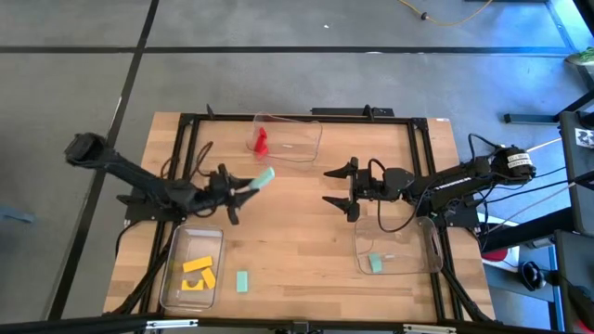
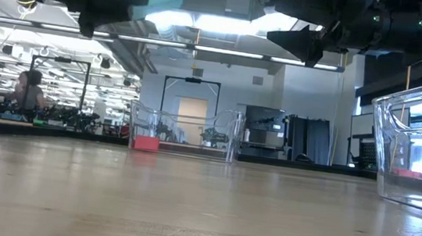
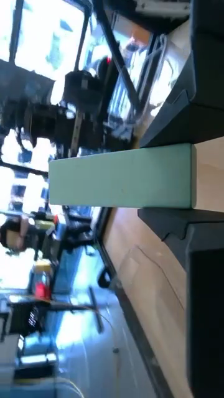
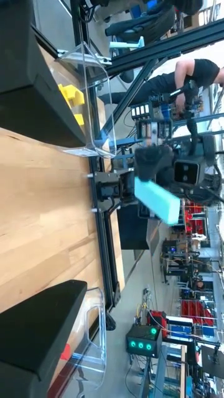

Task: Sort & place blocks by color
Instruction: Put the top blue block into the bottom right transparent bin

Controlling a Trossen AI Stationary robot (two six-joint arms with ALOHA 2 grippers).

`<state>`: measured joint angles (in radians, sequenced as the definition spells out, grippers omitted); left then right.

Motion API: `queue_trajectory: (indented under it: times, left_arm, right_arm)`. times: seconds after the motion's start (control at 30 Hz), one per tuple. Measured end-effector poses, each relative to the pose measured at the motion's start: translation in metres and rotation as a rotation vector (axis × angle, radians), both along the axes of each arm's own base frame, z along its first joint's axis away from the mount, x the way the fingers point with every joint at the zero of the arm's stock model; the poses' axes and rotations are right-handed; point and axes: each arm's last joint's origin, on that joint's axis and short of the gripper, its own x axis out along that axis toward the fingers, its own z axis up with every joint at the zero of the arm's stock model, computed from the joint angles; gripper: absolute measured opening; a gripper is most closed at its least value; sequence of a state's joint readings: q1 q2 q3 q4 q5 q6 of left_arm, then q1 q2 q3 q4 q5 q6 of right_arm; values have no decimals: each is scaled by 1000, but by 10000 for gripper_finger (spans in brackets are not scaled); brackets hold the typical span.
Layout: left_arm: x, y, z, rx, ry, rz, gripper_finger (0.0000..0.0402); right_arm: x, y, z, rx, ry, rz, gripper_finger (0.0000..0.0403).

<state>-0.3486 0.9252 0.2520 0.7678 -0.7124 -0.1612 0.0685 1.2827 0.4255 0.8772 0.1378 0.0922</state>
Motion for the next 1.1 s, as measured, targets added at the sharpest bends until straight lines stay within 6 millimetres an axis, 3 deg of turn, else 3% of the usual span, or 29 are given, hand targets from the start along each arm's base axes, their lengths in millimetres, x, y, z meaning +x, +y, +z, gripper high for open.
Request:
queue_trajectory:
  times: [0.2, 0.4, 0.93, 1.1]
  left_arm:
    - [21, -11, -6, 43, 11, -58, 119]
    - [39, -14, 1, 114, 33, -137, 119]
    - [52, -19, 6, 145, 107, -174, 119]
    - [67, -21, 4, 160, 146, -164, 119]
  right_arm:
    - [0, 2, 0, -16, 0, 60, 369]
    - [0, 2, 0, -47, 5, 60, 369]
    - [1, 2, -1, 26, 7, 56, 369]
    - [19, 3, -4, 48, 34, 50, 369]
